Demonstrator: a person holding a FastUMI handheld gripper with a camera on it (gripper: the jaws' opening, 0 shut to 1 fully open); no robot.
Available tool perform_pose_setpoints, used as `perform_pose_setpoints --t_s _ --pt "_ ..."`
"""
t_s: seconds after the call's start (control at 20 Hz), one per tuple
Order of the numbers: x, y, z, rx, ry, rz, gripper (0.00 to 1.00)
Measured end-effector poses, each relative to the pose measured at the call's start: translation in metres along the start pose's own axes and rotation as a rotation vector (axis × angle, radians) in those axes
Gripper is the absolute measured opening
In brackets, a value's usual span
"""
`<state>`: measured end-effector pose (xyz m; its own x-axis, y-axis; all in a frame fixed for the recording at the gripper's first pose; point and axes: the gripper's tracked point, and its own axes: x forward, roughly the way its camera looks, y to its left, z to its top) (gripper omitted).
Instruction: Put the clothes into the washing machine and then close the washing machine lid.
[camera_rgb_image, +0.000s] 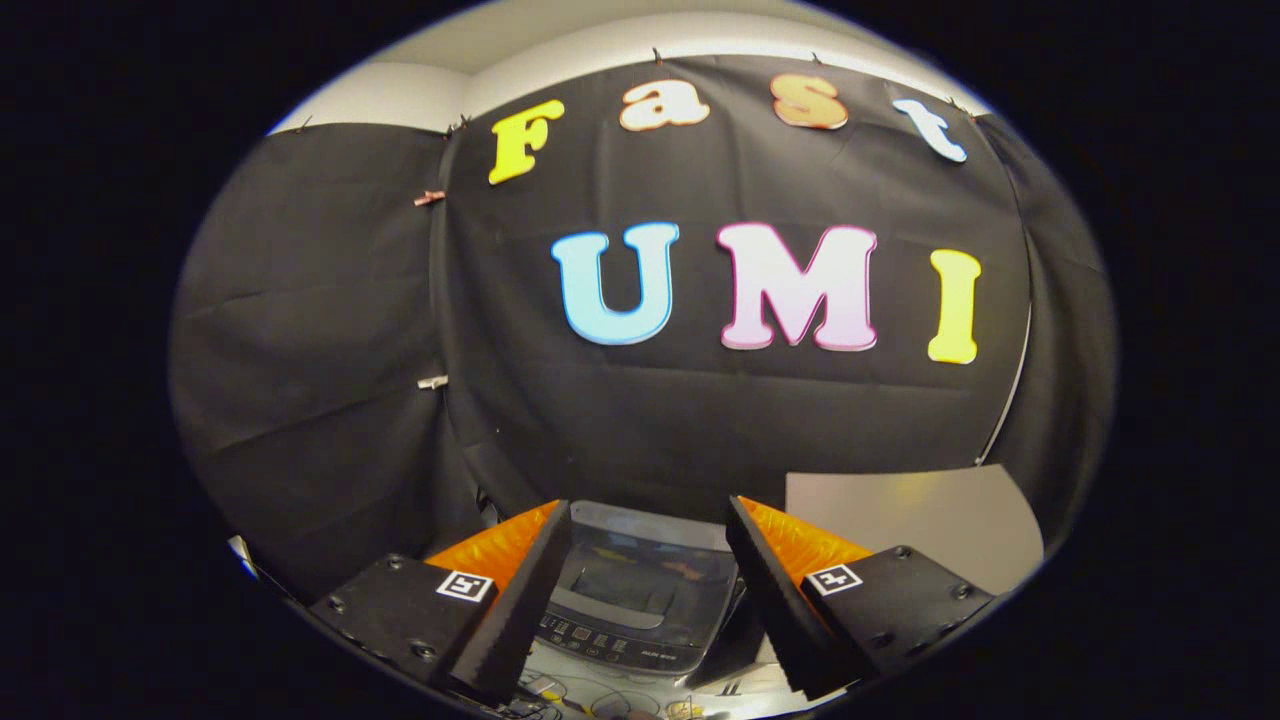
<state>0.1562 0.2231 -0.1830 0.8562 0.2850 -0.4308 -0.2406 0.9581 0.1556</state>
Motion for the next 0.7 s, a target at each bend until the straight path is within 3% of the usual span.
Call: perform_pose_setpoints --t_s 0.2,0.5,0.7 --pt "-0.061 -0.023 0.029 -0.024 -0.147 -0.029 0.97" --pt "-0.154 -0.039 0.037 -0.042 -0.301 -0.035 0.97" --pt "-0.207 -0.054 0.032 -0.062 -0.353 -0.083 0.97"
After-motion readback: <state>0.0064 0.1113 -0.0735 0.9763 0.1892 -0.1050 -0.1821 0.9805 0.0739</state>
